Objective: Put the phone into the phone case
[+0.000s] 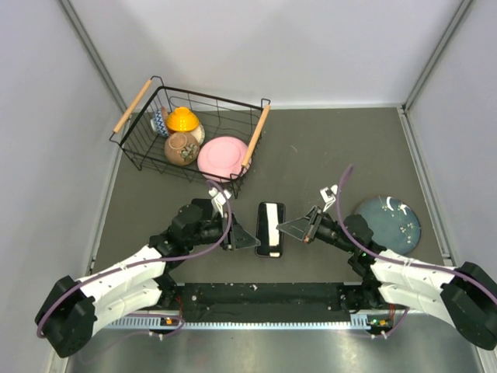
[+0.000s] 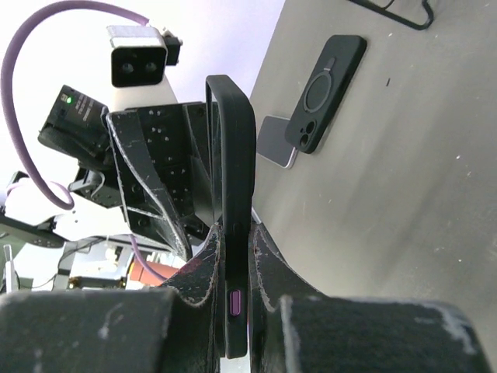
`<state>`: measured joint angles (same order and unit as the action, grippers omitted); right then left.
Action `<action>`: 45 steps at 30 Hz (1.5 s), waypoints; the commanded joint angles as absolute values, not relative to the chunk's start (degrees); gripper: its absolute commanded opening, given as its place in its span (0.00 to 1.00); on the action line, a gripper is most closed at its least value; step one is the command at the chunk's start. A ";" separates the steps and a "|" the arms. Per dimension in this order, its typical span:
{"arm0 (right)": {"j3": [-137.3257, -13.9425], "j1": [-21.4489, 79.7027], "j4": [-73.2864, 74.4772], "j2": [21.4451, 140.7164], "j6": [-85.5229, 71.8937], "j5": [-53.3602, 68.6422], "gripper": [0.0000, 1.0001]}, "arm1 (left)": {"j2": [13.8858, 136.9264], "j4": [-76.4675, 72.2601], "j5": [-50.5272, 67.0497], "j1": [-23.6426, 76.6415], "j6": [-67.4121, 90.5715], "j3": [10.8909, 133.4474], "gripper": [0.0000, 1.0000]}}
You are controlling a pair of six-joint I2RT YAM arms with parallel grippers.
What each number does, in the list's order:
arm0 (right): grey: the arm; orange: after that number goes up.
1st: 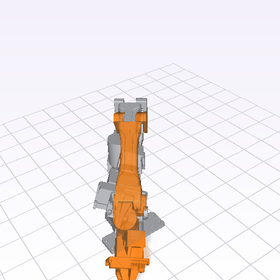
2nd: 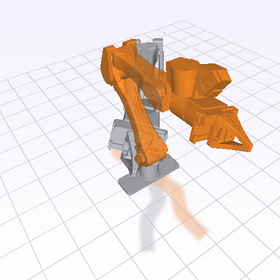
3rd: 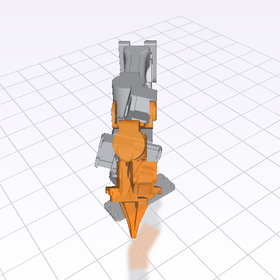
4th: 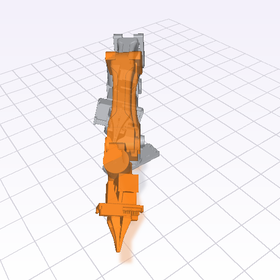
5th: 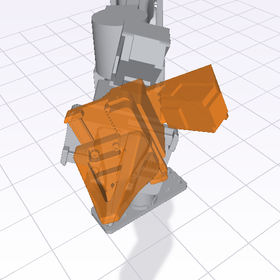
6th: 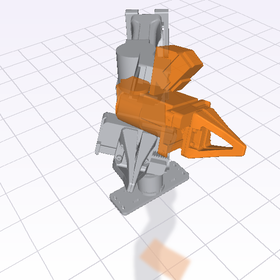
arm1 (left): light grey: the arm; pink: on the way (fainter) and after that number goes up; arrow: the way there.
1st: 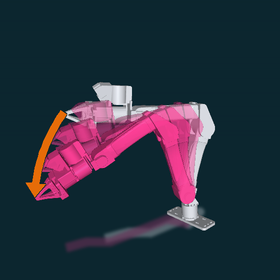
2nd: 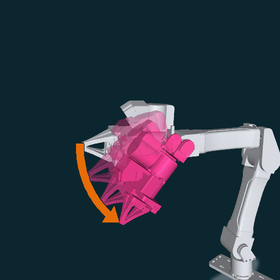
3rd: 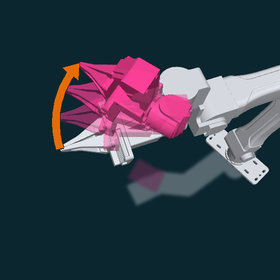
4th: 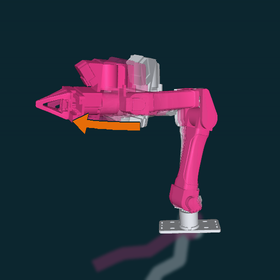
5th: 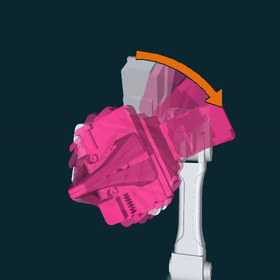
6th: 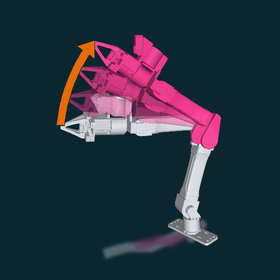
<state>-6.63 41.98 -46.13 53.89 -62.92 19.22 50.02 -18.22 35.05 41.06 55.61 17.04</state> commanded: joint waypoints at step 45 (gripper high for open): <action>-8.78 39.82 -44.23 52.39 -61.10 14.50 0.00 | 55.64 -9.33 28.75 42.63 51.16 22.06 0.52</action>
<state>-3.75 41.28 -48.45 55.66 -65.76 15.16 56.53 -13.28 32.10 42.52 53.06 19.57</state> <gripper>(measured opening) 0.055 0.396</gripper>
